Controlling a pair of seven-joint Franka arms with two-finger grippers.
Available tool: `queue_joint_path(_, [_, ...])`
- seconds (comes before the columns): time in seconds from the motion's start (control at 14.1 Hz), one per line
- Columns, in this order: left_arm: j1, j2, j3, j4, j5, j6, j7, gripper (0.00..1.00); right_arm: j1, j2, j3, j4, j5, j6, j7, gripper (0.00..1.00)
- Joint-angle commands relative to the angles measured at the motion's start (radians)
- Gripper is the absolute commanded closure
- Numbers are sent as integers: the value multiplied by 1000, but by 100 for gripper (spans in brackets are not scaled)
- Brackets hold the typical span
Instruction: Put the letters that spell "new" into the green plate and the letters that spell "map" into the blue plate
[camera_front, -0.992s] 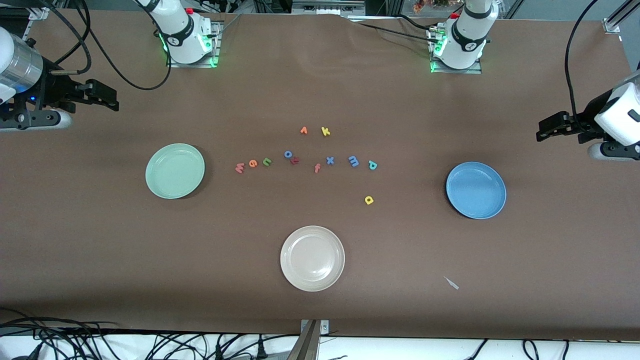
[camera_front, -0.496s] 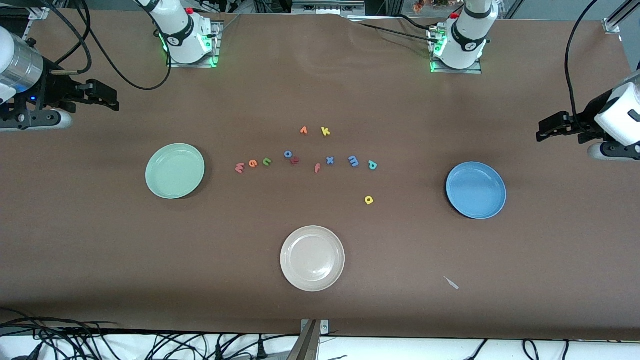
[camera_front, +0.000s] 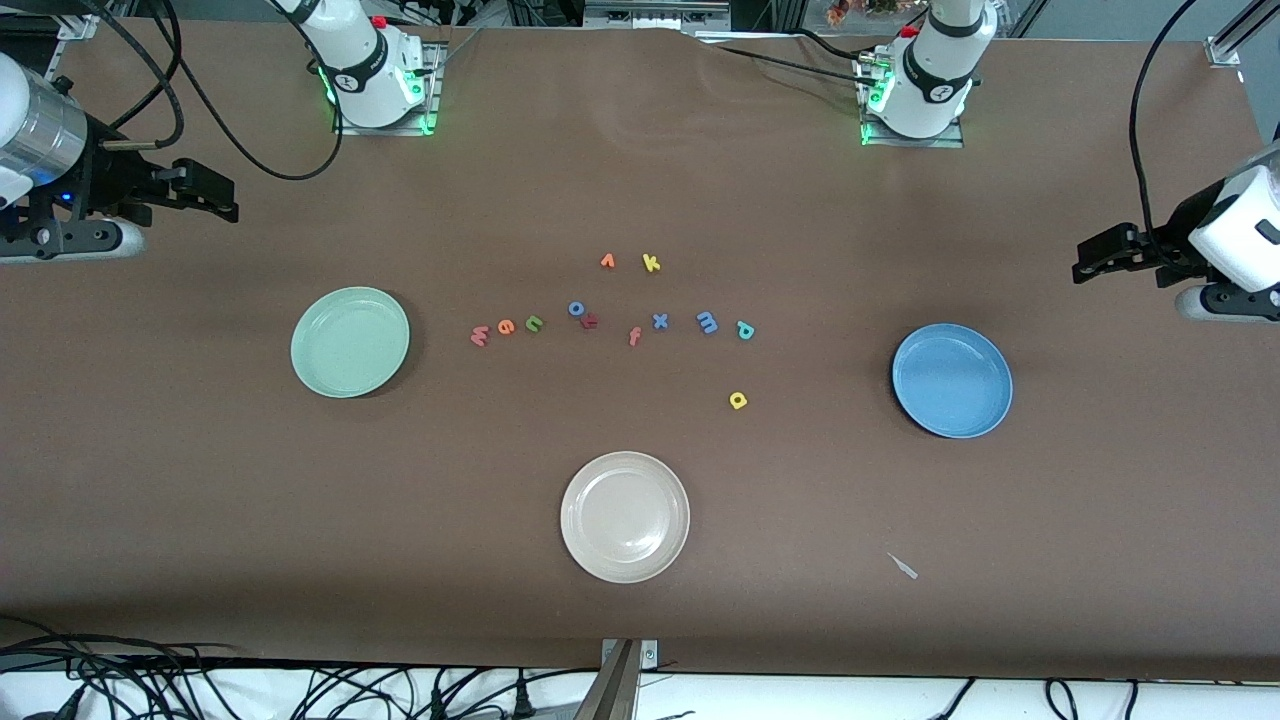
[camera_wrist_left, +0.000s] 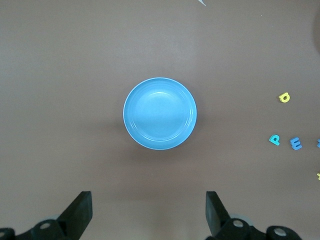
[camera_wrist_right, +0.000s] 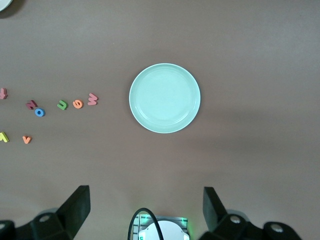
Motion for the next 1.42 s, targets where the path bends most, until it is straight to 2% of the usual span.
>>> queue_joint_path(0.0, [8,-9,-10,-12,20,11,-3,0,-2,-20,3,-22,8,11,-10,0])
queue_joint_path(0.5, [8,-9,-10,-10,20,9,-4,0,-2,-20,4,-22,8,11,-8,0])
queue_joint_path(0.99, [8,-9,-11,-10,19,9,-4,0,-2,-30,34,-23,17,19,9,0])
queue_joint_path(1.35, [8,-8,-10,-10,19,7,-7,0,-2,-28,90,-149,19,180,42,0])
